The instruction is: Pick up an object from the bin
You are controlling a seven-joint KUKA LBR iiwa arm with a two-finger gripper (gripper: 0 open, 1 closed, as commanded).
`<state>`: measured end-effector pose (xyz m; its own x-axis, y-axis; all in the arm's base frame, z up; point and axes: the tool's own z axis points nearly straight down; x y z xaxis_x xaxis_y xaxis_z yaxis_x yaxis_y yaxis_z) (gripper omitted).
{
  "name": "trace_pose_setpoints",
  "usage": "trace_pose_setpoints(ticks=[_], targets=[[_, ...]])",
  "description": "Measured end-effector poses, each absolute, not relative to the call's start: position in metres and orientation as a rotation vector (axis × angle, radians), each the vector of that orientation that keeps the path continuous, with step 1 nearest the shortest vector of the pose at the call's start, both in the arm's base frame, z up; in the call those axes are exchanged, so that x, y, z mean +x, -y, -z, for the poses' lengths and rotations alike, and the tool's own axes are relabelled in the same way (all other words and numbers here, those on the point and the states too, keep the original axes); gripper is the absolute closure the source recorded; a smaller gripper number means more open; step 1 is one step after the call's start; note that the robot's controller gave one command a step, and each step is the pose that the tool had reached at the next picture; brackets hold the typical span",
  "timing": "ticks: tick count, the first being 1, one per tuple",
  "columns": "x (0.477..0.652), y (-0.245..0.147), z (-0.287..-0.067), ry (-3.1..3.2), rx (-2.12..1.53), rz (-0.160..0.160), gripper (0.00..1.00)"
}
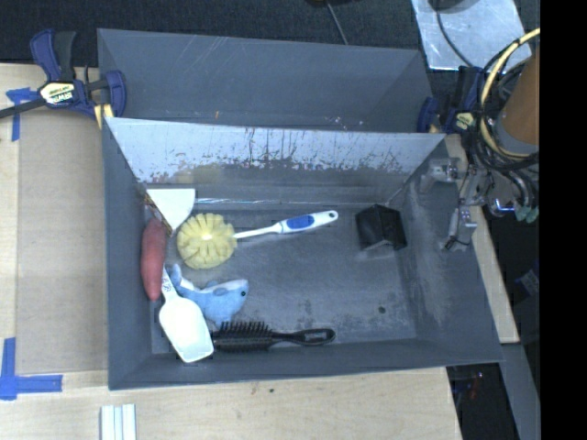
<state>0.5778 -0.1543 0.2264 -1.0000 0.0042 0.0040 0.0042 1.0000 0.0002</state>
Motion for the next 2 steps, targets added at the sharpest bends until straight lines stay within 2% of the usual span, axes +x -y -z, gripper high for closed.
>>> trace_pose_setpoints(ticks=[1, 2], targets=[[0.579, 0.153, -0.231, 3.144, 0.000, -0.001, 0.00], [0.605, 0.156, -0.096, 3.120, -0.415, -0.001, 0.00]])
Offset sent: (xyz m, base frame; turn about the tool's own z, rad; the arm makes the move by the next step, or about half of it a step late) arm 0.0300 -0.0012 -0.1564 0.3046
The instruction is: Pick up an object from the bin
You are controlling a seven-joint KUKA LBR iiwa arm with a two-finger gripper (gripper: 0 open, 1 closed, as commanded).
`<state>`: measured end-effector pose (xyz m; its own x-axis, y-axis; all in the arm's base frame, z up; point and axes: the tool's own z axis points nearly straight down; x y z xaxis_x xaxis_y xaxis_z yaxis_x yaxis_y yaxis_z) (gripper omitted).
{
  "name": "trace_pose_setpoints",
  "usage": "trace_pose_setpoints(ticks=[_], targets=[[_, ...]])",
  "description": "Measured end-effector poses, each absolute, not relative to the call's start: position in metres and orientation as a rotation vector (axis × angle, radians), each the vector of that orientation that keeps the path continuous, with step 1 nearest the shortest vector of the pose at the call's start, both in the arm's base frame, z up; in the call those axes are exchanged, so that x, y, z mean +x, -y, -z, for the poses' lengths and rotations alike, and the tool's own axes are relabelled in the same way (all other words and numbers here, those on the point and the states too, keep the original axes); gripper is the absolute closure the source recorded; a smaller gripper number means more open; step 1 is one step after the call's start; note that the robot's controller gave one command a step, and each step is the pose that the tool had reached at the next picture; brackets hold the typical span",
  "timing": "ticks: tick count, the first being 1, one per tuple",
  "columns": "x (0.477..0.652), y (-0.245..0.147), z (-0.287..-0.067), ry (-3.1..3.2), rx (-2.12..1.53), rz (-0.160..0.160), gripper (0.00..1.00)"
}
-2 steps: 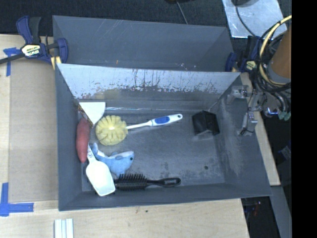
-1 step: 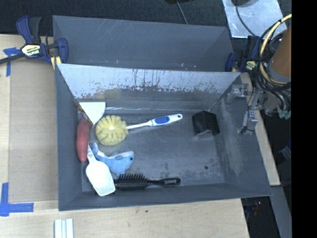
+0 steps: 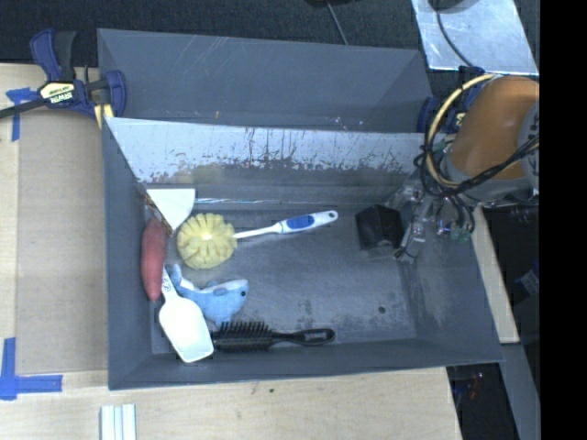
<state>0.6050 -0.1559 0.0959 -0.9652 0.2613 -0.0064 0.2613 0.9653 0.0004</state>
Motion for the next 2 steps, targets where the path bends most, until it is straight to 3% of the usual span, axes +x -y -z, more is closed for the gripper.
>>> trace_pose_setpoints(ticks=[1, 2], targets=[[0.624, 0.153, -0.162, -3.125, 0.078, 0.006, 0.00], [0.601, 0.144, -0.100, -3.100, 0.502, 0.000, 0.00]])
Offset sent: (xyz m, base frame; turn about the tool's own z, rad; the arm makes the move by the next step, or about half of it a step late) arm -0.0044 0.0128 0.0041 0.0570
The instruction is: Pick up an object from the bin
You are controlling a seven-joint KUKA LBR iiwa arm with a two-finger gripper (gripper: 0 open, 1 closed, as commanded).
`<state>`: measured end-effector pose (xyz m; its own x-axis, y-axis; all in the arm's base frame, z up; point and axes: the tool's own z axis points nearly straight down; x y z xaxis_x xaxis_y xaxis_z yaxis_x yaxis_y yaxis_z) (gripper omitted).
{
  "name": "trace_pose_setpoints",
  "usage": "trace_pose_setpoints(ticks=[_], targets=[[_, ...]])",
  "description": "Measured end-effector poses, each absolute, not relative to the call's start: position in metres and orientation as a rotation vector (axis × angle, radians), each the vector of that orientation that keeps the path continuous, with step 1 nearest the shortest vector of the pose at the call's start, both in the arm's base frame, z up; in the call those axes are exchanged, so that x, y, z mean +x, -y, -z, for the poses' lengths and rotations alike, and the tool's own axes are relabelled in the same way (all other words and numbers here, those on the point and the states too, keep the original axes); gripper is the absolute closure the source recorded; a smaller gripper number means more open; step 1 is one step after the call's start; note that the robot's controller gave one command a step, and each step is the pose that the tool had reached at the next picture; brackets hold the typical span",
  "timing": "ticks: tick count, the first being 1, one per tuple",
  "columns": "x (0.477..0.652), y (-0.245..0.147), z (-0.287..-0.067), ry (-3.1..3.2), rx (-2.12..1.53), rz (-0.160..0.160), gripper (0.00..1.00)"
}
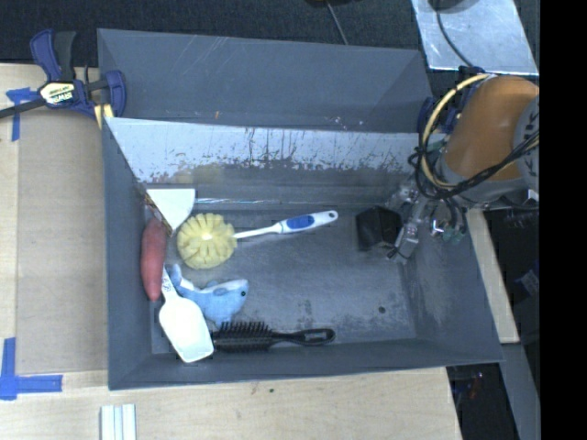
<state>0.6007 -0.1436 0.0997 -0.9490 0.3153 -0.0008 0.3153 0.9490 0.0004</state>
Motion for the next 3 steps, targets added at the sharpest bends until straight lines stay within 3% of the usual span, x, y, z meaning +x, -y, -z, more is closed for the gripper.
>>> trace_pose_setpoints(ticks=[1, 2, 3], targets=[[0.6114, 0.1536, -0.0710, -3.095, 0.436, 0.001, 0.00], [0.6164, 0.1518, -0.0729, -3.090, 0.450, -0.001, 1.00], [0.6165, 0.1518, -0.0731, -3.090, 0.450, -0.001, 1.00]])
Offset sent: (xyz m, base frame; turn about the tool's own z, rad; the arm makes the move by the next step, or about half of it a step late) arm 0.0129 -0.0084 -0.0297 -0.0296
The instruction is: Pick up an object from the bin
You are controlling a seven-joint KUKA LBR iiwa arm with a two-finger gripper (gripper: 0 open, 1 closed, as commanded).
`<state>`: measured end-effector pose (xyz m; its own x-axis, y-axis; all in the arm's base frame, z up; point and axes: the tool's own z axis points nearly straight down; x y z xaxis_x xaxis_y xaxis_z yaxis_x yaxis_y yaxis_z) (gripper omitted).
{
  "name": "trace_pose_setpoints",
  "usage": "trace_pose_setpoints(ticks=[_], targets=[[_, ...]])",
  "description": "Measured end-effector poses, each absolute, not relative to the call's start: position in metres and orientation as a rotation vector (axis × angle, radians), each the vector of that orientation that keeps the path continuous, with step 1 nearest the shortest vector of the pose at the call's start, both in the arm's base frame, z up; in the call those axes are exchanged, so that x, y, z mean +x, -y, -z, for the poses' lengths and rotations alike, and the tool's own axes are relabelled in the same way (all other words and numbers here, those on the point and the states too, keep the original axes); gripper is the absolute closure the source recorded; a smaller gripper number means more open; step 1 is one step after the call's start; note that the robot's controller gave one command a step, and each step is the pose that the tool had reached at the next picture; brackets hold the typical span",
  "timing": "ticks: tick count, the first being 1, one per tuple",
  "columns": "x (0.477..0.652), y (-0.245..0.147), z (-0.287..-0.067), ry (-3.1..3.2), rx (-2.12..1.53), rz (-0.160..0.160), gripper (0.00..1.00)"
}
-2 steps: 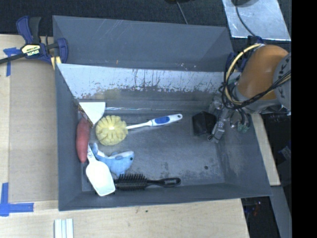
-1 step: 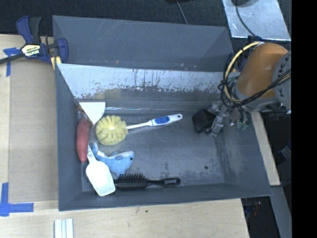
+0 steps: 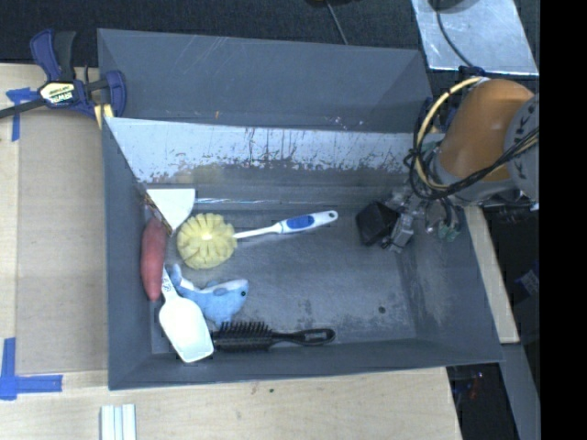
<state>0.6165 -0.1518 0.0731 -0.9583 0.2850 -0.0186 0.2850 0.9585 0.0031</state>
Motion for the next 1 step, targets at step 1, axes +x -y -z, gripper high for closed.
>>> trace_pose_setpoints(ticks=[1], targets=[[0.6129, 0.1515, -0.0967, -3.102, 0.451, -0.001, 1.00]])
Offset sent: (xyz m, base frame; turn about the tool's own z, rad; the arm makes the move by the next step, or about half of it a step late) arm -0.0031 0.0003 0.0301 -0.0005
